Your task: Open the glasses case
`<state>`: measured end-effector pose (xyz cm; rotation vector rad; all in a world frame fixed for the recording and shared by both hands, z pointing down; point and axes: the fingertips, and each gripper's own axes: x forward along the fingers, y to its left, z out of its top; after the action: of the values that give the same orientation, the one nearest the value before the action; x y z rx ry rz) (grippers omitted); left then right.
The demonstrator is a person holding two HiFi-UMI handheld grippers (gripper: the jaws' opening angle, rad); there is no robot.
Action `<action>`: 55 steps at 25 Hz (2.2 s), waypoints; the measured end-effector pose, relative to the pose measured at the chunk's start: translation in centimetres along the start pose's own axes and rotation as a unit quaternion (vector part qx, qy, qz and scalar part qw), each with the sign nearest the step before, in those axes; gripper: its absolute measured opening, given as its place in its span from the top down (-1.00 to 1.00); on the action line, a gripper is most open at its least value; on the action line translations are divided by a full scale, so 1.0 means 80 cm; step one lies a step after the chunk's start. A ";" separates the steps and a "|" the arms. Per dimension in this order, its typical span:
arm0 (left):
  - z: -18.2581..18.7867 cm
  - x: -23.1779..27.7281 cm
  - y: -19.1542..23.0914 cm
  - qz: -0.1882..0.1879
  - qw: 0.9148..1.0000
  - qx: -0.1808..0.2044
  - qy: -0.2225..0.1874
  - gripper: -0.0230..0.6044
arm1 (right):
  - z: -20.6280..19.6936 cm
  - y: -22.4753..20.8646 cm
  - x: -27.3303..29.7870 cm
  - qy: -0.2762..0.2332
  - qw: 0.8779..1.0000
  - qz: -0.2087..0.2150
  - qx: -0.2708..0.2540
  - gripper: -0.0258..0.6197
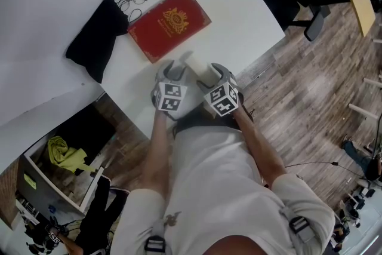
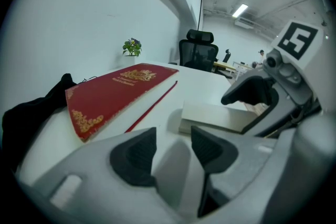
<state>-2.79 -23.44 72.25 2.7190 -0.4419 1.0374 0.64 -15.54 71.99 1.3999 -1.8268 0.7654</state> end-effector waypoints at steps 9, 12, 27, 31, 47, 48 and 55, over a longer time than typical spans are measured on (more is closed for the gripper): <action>-0.002 0.005 -0.003 -0.004 1.000 -0.002 0.003 0.27 | -0.004 0.001 0.007 0.006 1.000 -0.005 -0.005 -0.14; 0.000 0.004 -0.006 -0.005 1.000 -0.002 0.008 0.27 | -0.005 0.001 0.007 0.004 1.000 -0.005 -0.007 -0.14; -0.003 0.007 -0.009 -0.002 1.000 0.002 0.005 0.27 | -0.004 0.005 0.003 0.002 1.000 0.001 -0.004 -0.04; -0.005 0.007 -0.008 -0.004 1.000 0.004 0.009 0.27 | -0.003 0.004 0.003 0.001 1.000 0.002 -0.003 -0.04; -0.001 0.007 -0.007 -0.001 1.000 0.005 0.001 0.27 | 0.003 0.002 -0.008 -0.007 1.000 0.001 -0.005 0.03; 0.000 0.007 -0.007 -0.001 1.000 0.005 0.000 0.27 | 0.004 0.002 -0.009 -0.008 1.000 0.001 -0.006 0.04; -0.003 0.008 -0.008 -0.002 1.000 0.004 0.001 0.27 | 0.007 0.000 -0.014 -0.013 1.000 -0.002 -0.008 0.09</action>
<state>-2.26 -22.91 72.78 2.7242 -0.4339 1.0441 0.73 -15.34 70.76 1.4085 -1.8463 0.7314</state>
